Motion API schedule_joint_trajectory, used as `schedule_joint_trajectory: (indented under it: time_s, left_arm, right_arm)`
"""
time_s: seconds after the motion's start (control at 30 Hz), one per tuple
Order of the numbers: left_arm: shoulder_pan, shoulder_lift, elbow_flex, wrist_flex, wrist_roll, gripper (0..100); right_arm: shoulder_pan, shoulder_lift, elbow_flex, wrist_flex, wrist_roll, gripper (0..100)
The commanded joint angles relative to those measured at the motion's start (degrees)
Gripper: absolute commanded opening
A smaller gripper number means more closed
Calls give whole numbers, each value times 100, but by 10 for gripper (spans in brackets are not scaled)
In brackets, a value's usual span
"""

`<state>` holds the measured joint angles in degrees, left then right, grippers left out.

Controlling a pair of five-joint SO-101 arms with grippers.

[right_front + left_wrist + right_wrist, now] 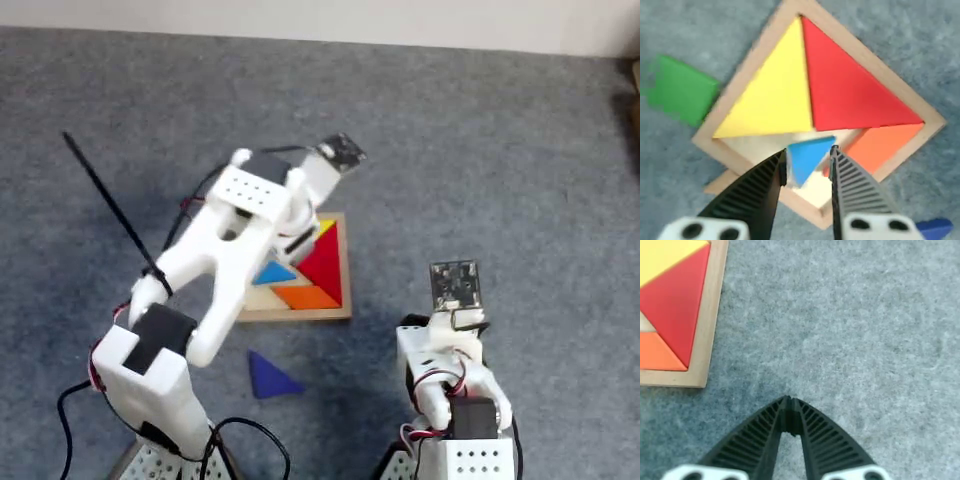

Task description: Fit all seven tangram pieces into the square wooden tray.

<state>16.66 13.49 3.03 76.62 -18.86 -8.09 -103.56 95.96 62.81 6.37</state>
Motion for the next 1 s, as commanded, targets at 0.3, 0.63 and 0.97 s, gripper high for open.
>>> schedule_joint_trajectory:
  time_s: [0.3,0.63,0.97]
  left_arm:
    - [-462,-66,-418,642,-70,150]
    - [-470,-57,620,0,-185,64]
    - [-119,-57,1402,-1090,-132,63]
  right_arm:
    - [84,-48,884,-13,0,5]
    - [84,-48,884,-13,0,5]
    - [84,-48,884,-13,0,5]
